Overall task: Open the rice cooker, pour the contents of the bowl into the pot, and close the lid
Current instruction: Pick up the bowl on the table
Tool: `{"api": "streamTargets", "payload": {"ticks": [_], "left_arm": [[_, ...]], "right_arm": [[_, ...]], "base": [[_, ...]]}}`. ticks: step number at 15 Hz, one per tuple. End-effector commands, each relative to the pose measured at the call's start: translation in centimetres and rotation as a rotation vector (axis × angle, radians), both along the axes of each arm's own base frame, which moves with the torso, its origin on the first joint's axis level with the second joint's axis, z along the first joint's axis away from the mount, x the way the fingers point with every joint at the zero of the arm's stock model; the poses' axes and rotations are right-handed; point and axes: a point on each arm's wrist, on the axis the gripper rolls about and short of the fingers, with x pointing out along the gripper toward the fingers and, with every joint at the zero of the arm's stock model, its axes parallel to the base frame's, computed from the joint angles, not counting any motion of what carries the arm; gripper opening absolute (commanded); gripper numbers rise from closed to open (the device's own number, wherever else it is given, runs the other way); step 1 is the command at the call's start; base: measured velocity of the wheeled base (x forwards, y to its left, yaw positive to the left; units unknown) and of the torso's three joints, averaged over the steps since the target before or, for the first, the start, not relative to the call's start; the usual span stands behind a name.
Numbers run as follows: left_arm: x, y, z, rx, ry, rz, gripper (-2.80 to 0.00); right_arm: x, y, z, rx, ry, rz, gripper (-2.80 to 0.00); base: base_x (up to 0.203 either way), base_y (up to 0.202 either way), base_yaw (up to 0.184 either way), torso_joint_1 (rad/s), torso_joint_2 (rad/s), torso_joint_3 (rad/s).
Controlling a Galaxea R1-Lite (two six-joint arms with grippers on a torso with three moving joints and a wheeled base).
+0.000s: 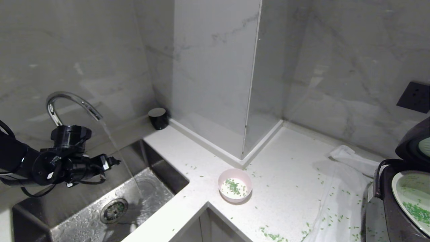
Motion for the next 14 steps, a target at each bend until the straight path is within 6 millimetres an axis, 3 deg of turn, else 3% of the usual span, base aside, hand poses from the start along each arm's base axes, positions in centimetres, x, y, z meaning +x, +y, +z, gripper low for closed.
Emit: {"api": "streamTargets", "payload": {"ticks": [1,5,8,10,14], "left_arm": [[-1.5,-3.3,1.9,-0.001,-0.049,-0.104,0.0],[-3.5,-8.9,3.6,-0.009,-0.07,-0.303,0.0],[-4.0,-13.4,4.4,-0.018,-0.077,-0.45,0.0],[-2.9,-16.5,4.7,-0.026,-0.078,-0.521,0.0],[-0.5,-22.4,3.0,-0.046,-0.016,-0.604,0.0]], "right_arm": [[0.0,0.0,0.0,0.0,0.001,0.001,-2.8],[0.0,0.0,0.0,-0.001,0.0,0.001,-2.8],[0.0,0.0,0.0,-0.002,0.0,0.001,-2.8],[0.0,0.0,0.0,-0.001,0.001,0.001,-2.8],[0.0,0.0,-0.1,-0.002,0.002,0.001,-2.8]], "base": [[0.0,0.0,0.0,0.0,0.0,0.0],[0.0,0.0,0.0,0.0,0.0,0.0],[0.0,0.0,0.0,0.0,0.0,0.0],[0.0,0.0,0.0,0.0,0.0,0.0],[0.0,0.0,0.0,0.0,0.0,0.0]]}}
